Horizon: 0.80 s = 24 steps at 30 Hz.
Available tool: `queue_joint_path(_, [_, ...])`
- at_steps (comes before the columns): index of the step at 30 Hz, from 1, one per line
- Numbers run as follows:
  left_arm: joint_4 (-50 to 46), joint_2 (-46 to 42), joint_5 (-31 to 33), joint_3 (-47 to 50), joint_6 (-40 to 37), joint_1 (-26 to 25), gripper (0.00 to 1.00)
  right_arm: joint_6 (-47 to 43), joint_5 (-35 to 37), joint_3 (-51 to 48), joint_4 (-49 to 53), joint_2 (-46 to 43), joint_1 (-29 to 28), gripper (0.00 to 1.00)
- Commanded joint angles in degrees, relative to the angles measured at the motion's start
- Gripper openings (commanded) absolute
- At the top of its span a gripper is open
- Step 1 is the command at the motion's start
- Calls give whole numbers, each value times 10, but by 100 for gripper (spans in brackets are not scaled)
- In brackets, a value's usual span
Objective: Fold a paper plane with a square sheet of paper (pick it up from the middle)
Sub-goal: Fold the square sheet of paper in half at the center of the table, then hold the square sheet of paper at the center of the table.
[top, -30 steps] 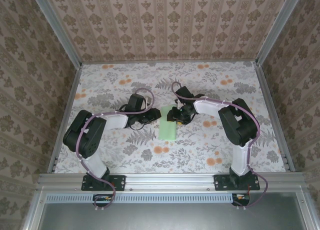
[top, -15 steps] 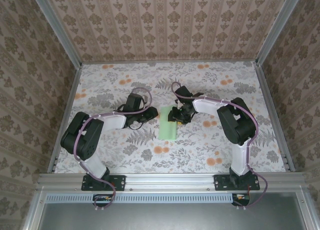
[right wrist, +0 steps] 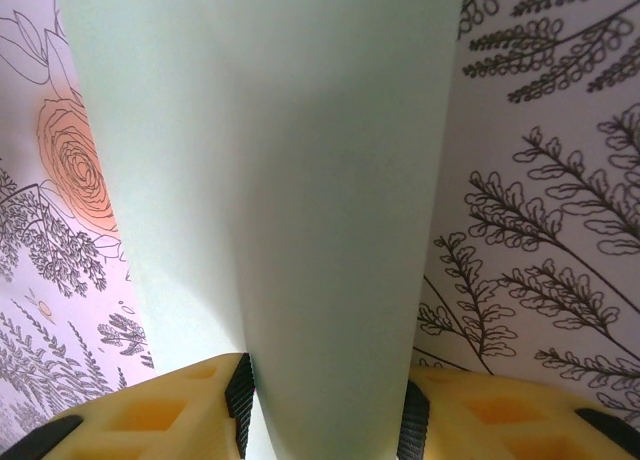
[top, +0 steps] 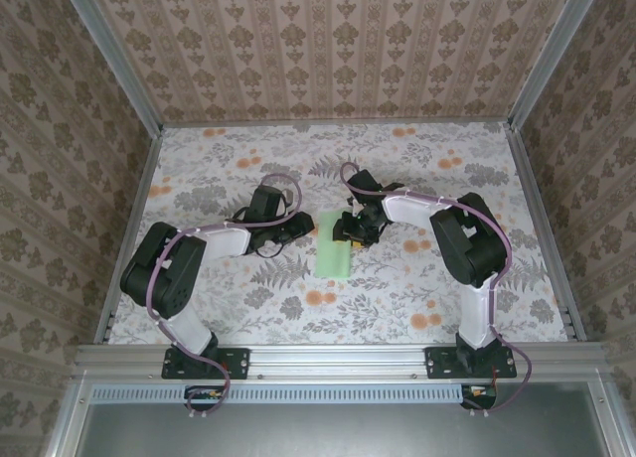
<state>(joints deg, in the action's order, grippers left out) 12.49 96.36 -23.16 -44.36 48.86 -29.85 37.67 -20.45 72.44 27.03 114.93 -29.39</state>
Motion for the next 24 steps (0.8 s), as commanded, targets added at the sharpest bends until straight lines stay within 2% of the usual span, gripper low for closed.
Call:
queue_joint_path(1, [19, 3, -18, 12, -1, 10, 28, -12, 81, -54, 19, 128, -4, 47])
queue_joint_path(13, [36, 14, -44, 11, 0, 13, 28, -20, 89, -47, 28, 153, -5, 49])
queue_joint_path(24, [-29, 51, -53, -53, -45, -21, 26, -21, 109, -30, 56, 173, -6, 50])
